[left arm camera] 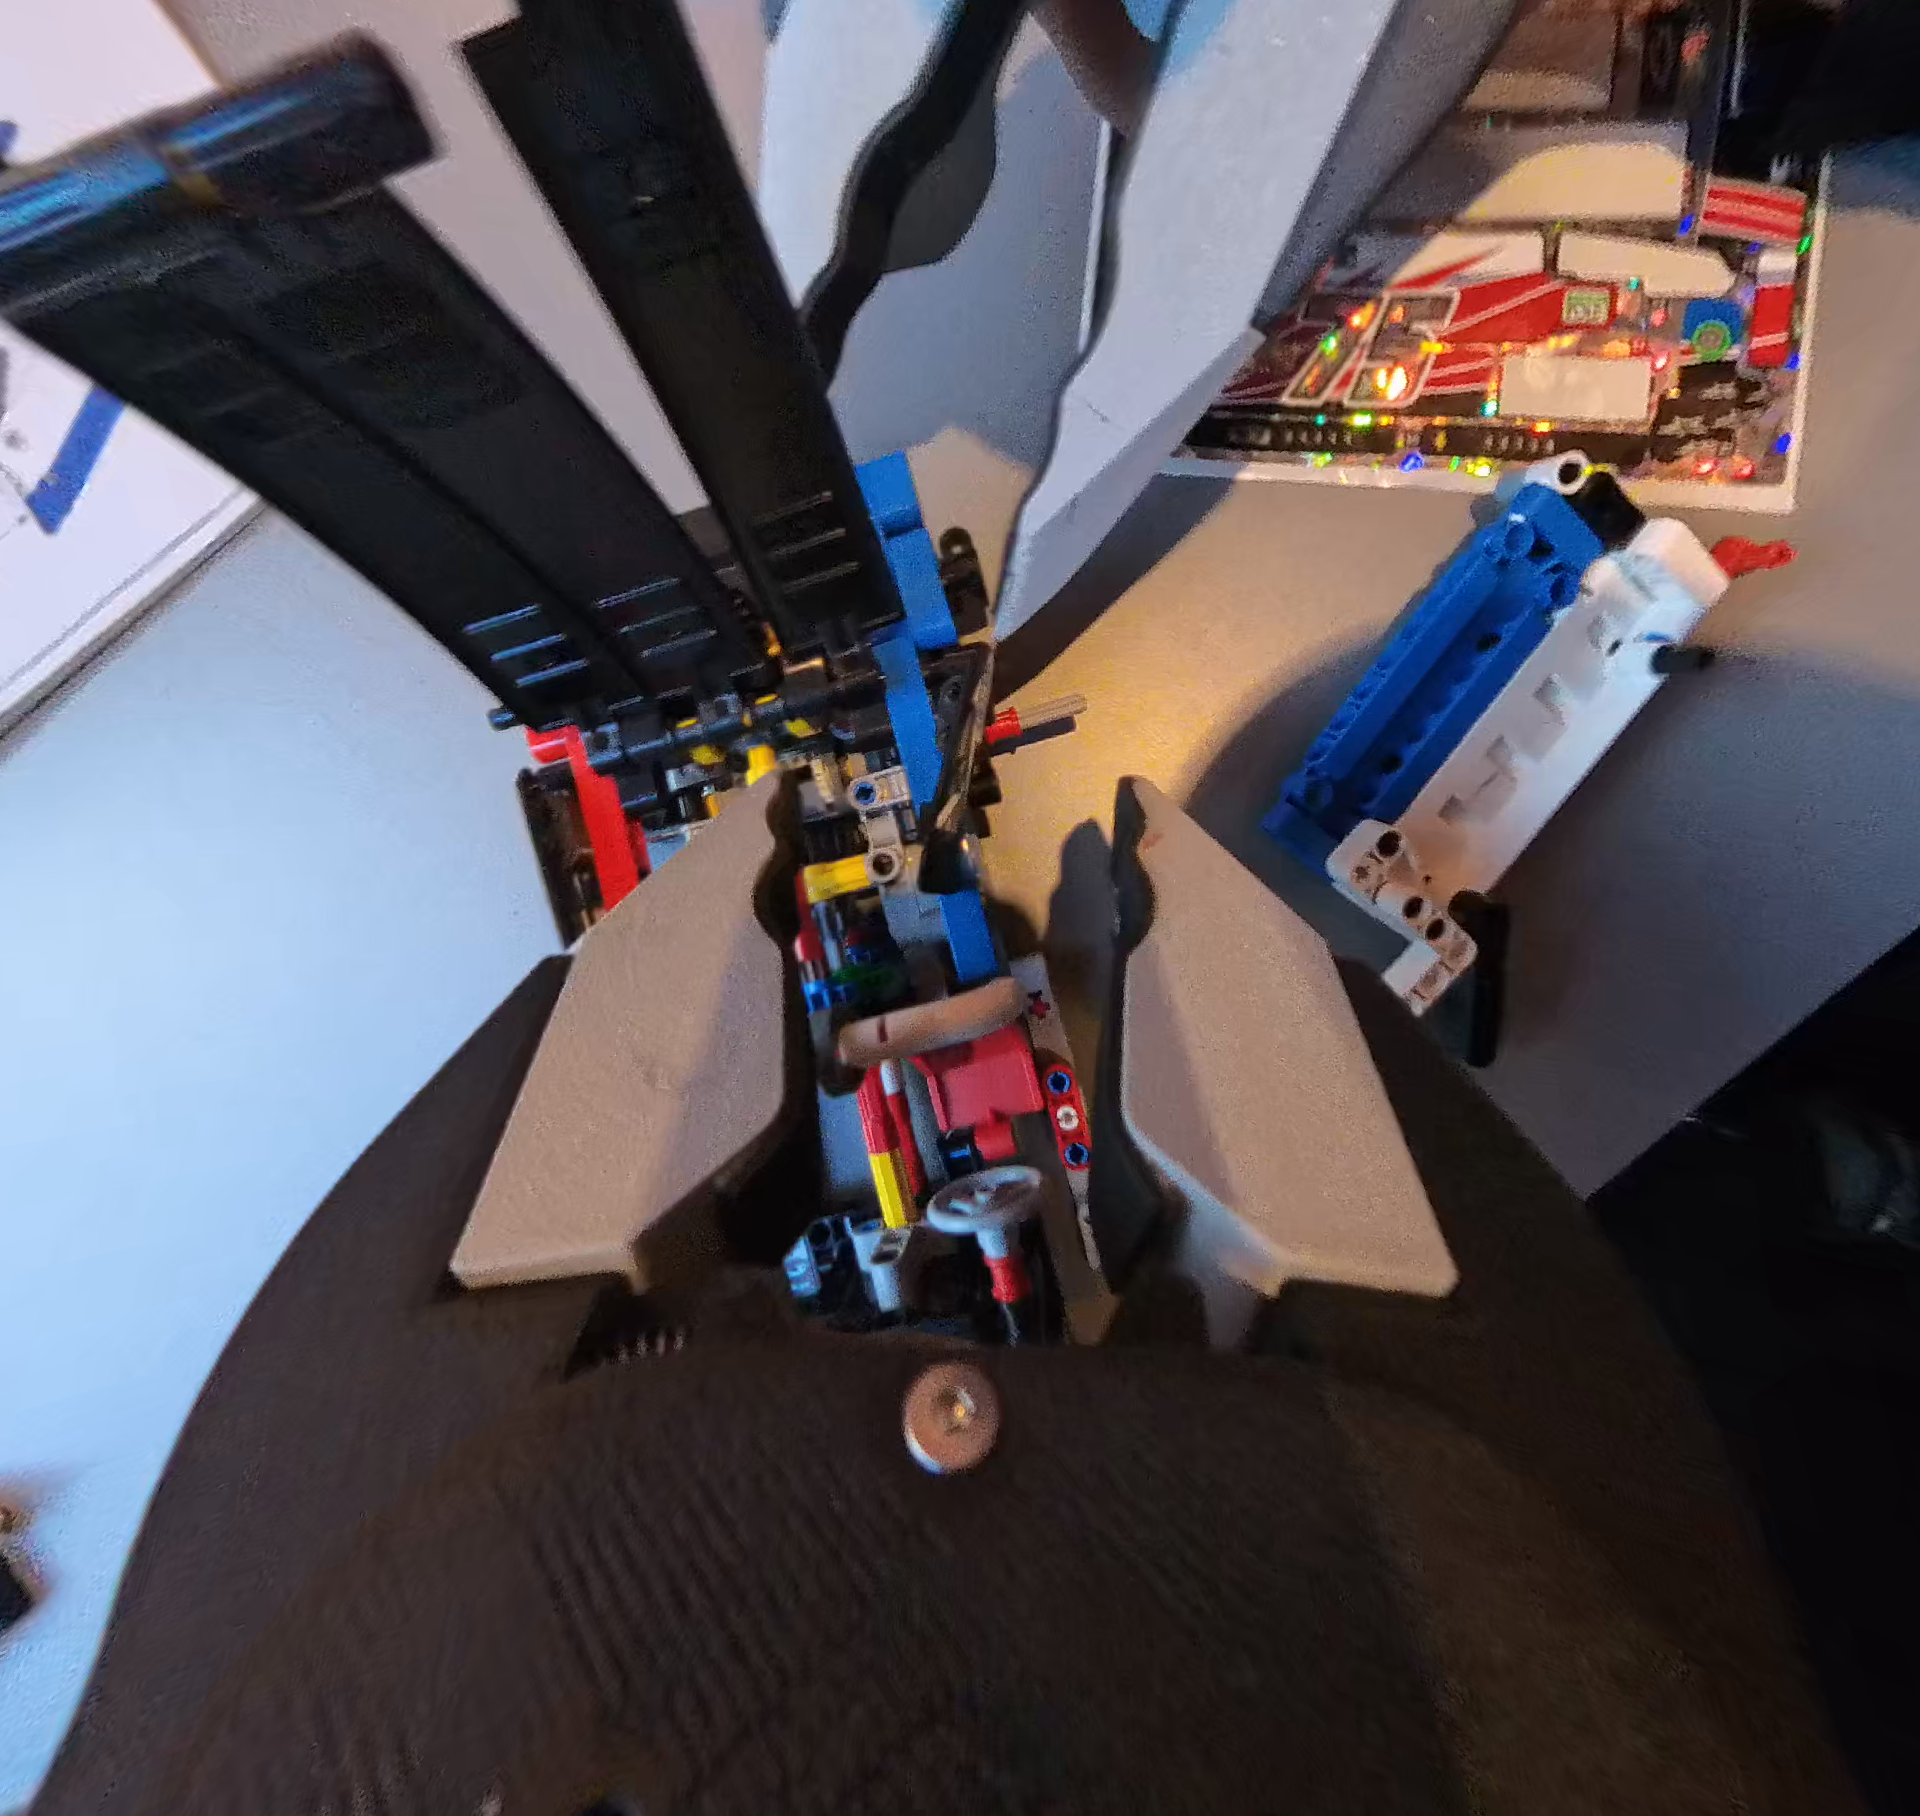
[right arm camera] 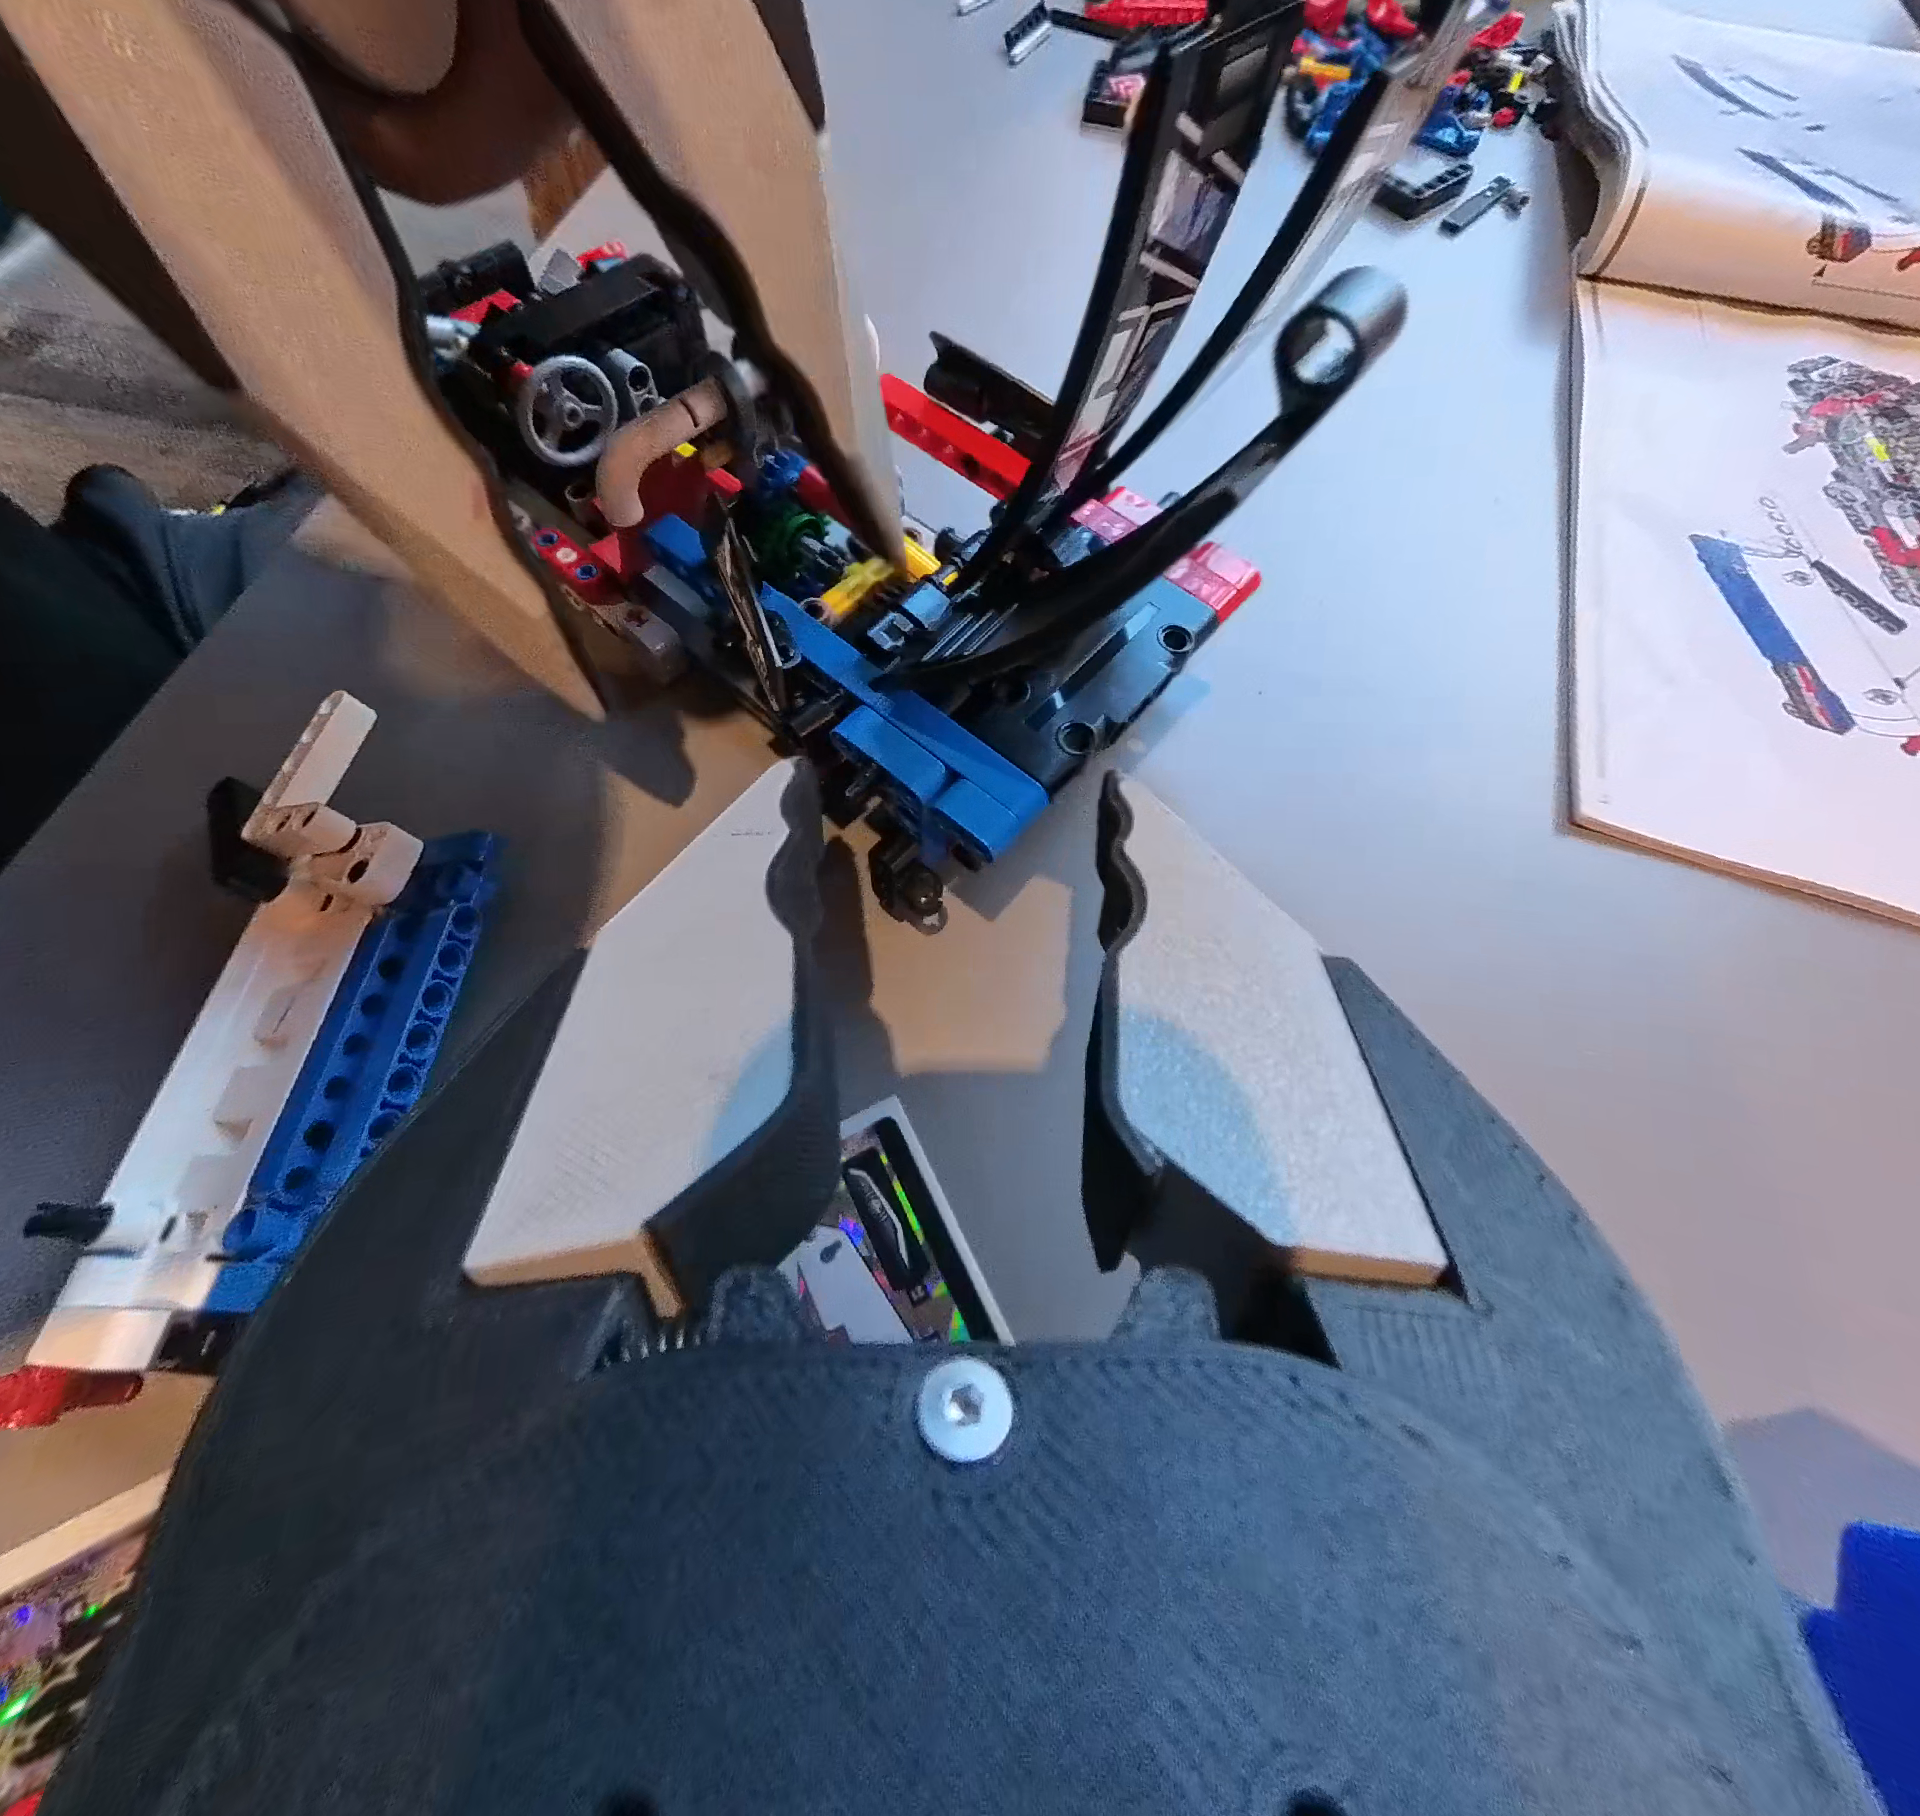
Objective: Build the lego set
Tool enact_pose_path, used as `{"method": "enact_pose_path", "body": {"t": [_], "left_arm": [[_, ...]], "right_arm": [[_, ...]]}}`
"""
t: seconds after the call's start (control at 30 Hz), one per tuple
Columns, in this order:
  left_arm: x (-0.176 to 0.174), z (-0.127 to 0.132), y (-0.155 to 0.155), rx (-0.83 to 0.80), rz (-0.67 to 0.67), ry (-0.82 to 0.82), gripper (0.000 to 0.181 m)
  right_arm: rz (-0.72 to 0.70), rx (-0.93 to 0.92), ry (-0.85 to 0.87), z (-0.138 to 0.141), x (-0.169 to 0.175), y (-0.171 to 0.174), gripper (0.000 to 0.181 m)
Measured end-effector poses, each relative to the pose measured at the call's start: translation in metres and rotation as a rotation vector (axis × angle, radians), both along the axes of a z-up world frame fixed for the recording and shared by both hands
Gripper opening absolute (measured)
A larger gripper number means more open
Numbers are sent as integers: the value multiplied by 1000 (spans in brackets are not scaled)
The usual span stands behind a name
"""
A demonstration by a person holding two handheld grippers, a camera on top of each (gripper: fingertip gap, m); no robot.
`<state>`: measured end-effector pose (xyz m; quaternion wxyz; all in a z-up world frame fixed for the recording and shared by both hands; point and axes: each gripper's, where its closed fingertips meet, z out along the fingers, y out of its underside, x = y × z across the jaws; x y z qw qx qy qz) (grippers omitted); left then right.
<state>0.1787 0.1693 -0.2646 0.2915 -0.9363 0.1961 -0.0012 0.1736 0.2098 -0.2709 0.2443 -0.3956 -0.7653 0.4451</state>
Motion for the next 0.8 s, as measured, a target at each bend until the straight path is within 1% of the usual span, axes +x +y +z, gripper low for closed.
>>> {"method": "enact_pose_path", "body": {"t": [0.07,0.13,0.17,0.2,0.27,0.37,0.5,0.67,0.73,0.8], "left_arm": [[2,1,-2,-5,15,-53,57],[6,-7,-3,-46,20,-78,63],[3,-7,0,-32,25,-45,61],[4,-7,2,-27,14,-24,62],[5,-8,4,-36,7,-1,64],[7,-11,3,-65,-34,40,65],[10,-14,4,-107,-81,66,65],[10,-12,5,-136,-97,-8,65],[15,-12,1,-172,-118,-54,76],[16,-11,0,-180,-136,-84,78]], "right_arm": [[27,-19,-3,1,-1,-2,54],[51,-29,-17,-1,-3,-5,58],[57,-24,-19,-1,-5,-5,60],[59,-14,-16,-2,-7,-4,59],[66,-16,-13,-1,-7,-3,56],[68,-30,-14,-1,-8,-3,56],[72,-24,-34,-4,-11,-4,60],[74,-23,-34,-4,-12,-3,60],[78,-16,-33,-5,-12,-3,60],[81,-22,-41,-5,-12,-3,60]]}}
